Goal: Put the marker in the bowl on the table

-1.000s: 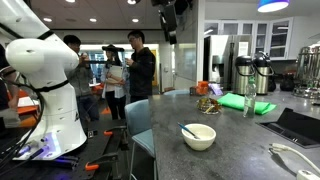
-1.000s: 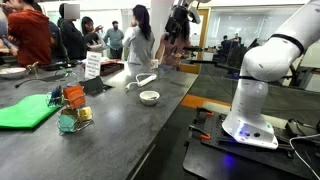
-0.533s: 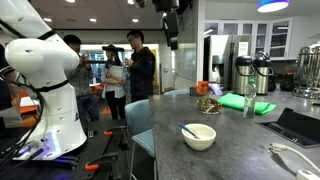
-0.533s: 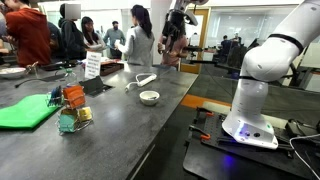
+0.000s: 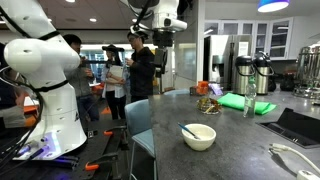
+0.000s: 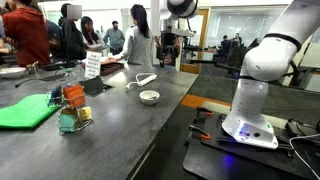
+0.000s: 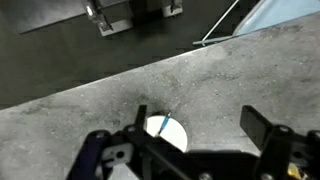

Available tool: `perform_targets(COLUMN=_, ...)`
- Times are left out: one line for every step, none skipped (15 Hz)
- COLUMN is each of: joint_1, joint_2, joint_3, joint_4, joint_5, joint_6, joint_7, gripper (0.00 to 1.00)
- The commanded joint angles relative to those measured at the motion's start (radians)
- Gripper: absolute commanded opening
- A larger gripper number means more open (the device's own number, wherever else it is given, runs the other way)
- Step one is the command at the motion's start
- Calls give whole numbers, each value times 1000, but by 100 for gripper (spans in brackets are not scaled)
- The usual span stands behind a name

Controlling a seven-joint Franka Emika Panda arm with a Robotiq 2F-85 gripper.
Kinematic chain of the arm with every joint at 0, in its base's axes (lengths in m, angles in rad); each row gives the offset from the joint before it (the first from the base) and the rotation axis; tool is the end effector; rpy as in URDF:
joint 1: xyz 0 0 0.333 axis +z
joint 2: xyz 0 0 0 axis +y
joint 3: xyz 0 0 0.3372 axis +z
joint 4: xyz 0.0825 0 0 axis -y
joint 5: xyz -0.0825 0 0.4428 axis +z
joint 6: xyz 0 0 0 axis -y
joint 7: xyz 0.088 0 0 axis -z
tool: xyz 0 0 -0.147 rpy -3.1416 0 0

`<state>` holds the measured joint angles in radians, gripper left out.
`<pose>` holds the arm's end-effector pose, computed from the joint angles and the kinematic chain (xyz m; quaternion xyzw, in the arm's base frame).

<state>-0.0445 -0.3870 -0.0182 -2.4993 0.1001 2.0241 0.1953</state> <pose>0.4458 -0.0182 0.3651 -0.9864 0.1512 0.0472 0.0443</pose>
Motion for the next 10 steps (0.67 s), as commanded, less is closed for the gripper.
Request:
perform_targets(joint_1=-8, joint_2=17, joint_3=4, joint_4=2, joint_5=1, joint_6=11, joint_7=3, gripper=100)
perform_targets(joint_1=-10, joint_2=26, joint_3=4, joint_4=2, joint_5=1, joint_6=15, joint_7=4, gripper=100)
perform_targets(joint_1=-12, joint_2=28, joint_3=3, joint_4=4, joint_5=1, joint_6=15, joint_7=4, gripper=100)
perform_targets(joint_1=-13, joint_2=27, joint_3=3, joint_4=5, joint_5=1, joint_6=15, joint_7=4, gripper=100)
perform_targets(joint_1=-13, joint_2=26, joint_3=3, joint_4=6, joint_5=0, joint_6=15, joint_7=4, gripper=100)
perform_targets(joint_1=-13, joint_2=25, joint_3=4, joint_4=6, joint_5=0, joint_6=15, joint_7=5, gripper=100)
perform_targets(joint_1=-13, joint_2=25, joint_3=4, joint_4=6, joint_5=0, joint_6=15, joint_7=5, gripper=100)
perform_targets(joint_1=-19, joint_2=42, joint_3=7, joint_4=20, joint_5=-9, joint_6=13, joint_7=24, gripper=100)
perform_targets(joint_1=-30, joint_2=74, joint_3=16, joint_4=39, joint_5=-29, joint_6=17, joint_7=63, gripper=100)
perform_targets(joint_1=-41, joint_2=99, joint_3=23, joint_4=47, joint_5=-53, joint_6=35, joint_7=99, gripper=100)
